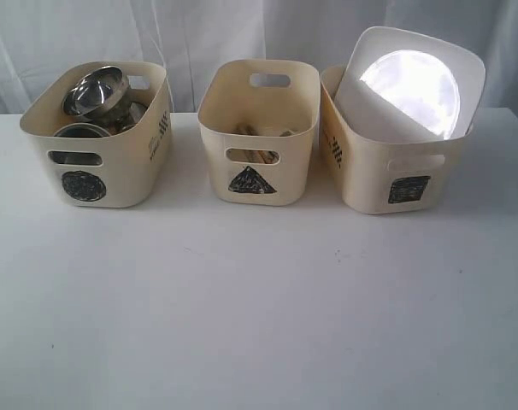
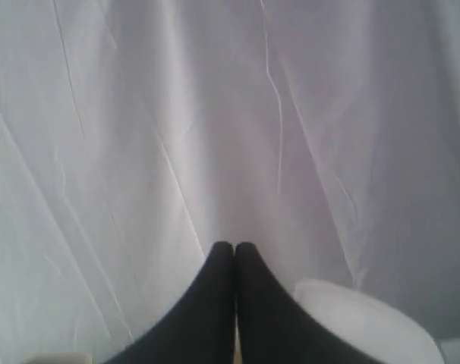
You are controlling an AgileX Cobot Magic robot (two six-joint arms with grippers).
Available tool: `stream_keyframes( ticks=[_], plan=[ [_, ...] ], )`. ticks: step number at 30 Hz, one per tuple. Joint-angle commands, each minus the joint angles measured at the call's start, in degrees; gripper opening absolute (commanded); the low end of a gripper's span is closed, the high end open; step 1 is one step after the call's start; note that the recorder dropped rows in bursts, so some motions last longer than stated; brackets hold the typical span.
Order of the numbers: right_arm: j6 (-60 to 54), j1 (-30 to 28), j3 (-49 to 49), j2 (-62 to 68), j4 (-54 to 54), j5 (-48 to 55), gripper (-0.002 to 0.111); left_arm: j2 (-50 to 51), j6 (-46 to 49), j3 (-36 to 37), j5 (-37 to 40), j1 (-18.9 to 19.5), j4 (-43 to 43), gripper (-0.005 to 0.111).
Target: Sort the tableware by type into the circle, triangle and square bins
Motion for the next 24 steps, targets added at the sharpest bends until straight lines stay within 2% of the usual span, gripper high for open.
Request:
stream_keyframes(
  ticks=[1, 6, 8, 11, 16, 21, 24],
  plan=[
    [-2.02, 0.34, 6.81, -2.35, 0.53, 14.27, 0.000, -0.24, -0.18, 0.20, -0.09, -0.28, -0.65, 0.000],
    [-2.02, 0.34, 8.24, -2.35, 0.42, 38.51, 0.000, -0.24, -0.18, 0.20, -0.09, -0.28, -0.65, 0.000],
    [-2.02, 0.34, 8.24, -2.51, -0.40, 41.65, 0.000, -0.24, -0.18, 0.20, -0.09, -0.28, -0.65, 0.000],
    [-3.51, 0.34, 8.24, -4.06, -1.68, 38.56, 0.000, -0.24, -0.18, 0.20, -0.09, -0.28, -0.65, 0.000],
    [-9.50, 0.34, 8.24, -11.46, -7.13, 22.71, 0.000, -0.24, -0.18, 0.20, -0.09, -0.28, -0.65, 0.000],
    [-17.99, -1.27, 11.85, -26.86, -7.70, 23.36, 0.000, -0.24, -0.18, 0.20, -0.09, -0.28, -0.65, 0.000],
    [-19.14, -1.27, 16.37, -36.17, -7.70, 23.36, 0.000, -0.24, -0.18, 0.20, -0.09, -0.28, -0.65, 0.000]
  ],
)
